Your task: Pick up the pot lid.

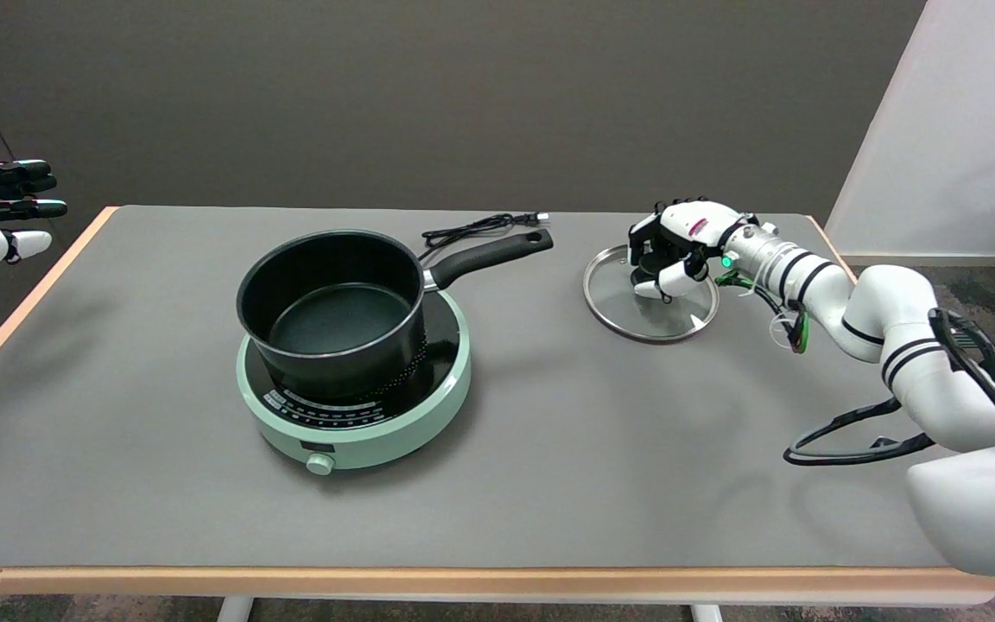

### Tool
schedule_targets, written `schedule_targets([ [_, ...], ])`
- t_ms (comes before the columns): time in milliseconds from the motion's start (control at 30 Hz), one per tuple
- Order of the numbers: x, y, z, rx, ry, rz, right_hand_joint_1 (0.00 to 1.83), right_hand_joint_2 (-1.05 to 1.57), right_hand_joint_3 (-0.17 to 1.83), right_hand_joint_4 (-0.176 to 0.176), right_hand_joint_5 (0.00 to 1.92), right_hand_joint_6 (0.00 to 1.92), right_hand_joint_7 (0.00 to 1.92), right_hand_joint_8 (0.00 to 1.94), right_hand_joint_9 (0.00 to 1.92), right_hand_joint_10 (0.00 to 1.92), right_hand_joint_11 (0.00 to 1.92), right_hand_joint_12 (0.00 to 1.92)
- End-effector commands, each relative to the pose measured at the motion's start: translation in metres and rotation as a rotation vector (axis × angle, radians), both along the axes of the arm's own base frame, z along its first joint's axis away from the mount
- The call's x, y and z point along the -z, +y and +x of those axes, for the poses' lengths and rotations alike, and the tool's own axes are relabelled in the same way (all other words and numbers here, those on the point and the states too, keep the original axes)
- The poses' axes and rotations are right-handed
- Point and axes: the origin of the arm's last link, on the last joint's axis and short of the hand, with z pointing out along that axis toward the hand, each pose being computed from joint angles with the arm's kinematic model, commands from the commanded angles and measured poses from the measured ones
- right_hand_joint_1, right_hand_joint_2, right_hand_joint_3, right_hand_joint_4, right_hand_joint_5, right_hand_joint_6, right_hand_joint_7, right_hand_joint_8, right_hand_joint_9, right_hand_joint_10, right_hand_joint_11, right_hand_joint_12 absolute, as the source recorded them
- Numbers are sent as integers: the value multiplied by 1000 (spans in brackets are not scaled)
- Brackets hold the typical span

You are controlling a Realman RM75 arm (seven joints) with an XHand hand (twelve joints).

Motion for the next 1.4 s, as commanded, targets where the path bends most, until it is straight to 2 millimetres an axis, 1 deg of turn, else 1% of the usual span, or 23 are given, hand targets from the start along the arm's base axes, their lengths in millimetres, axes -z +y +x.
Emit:
schedule_targets([
  [33, 5, 0, -1, -1, -1, 21, 1358, 826, 692, 176, 786, 891, 891, 1356, 851, 1228, 711, 1426],
  [433, 11, -2, 8, -28, 8, 44, 1360, 815, 710, 176, 783, 872, 897, 1354, 835, 1375, 716, 1493],
  [633, 17, -5, 21, -61, 23, 71, 1355, 828, 713, 176, 779, 858, 875, 1392, 824, 1448, 702, 1553],
  [867, 25, -7, 31, -90, 44, 99, 1355, 828, 715, 176, 778, 862, 873, 1397, 826, 1487, 703, 1580],
  [1067, 32, -8, 45, -124, 38, 120, 1357, 821, 718, 176, 781, 865, 882, 1384, 827, 1490, 703, 1584],
  [1400, 42, -8, 53, -140, 39, 152, 1359, 815, 720, 176, 783, 875, 890, 1372, 827, 1489, 706, 1587],
])
